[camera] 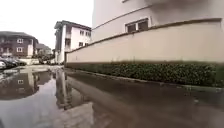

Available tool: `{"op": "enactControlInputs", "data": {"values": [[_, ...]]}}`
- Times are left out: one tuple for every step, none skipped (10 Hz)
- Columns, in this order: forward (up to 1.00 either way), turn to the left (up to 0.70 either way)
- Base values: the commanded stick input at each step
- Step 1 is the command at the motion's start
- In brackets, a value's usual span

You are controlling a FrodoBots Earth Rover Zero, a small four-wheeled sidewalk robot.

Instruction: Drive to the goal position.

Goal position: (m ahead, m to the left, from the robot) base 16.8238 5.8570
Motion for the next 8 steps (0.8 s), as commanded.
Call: {"op": "enactControlInputs", "data": {"values": [[0.7, 0.0], [0.7, 0.0], [0.7, 0.07], [0.7, 0.28], [0.7, 0.33], [0.7, 0.35], [0.7, 0.35], [0.7, 0.35]]}}
